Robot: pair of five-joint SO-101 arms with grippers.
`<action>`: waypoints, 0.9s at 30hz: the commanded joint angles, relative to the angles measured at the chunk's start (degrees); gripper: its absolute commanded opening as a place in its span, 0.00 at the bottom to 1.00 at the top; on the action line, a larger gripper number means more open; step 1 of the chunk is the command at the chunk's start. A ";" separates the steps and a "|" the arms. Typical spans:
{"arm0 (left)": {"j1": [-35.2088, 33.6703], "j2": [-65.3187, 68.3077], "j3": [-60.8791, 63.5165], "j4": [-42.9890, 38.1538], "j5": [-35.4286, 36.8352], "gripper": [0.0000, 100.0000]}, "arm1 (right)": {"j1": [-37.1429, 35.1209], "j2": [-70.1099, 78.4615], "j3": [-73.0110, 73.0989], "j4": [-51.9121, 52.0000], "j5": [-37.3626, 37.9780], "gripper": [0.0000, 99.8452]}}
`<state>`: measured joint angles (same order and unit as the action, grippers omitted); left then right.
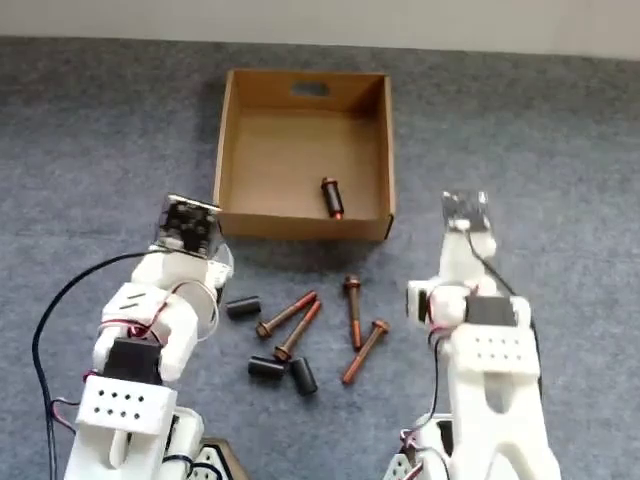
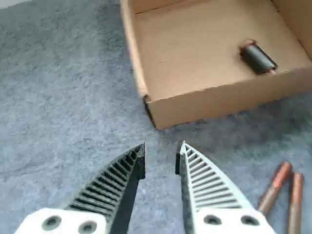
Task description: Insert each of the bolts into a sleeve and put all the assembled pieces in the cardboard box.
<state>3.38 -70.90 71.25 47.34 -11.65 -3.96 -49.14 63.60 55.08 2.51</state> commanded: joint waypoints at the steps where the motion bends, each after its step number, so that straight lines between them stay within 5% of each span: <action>1: 5.23 2.68 -6.99 8.44 -5.80 0.12 | 0.75 -5.76 3.47 -2.77 -2.11 0.01; 8: 9.54 23.78 -17.89 17.14 -9.49 0.12 | 0.75 -12.09 7.16 -2.86 -2.37 0.01; 15: 18.33 33.63 -19.30 15.30 -9.49 0.12 | 0.75 -14.11 8.66 -2.86 -2.29 0.01; 27: 19.91 45.85 -19.47 8.09 -9.85 0.12 | 0.75 -14.11 9.54 -2.86 -2.37 0.01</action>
<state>22.46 -26.42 54.46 57.10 -20.88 -3.78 -62.24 73.36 53.05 0.66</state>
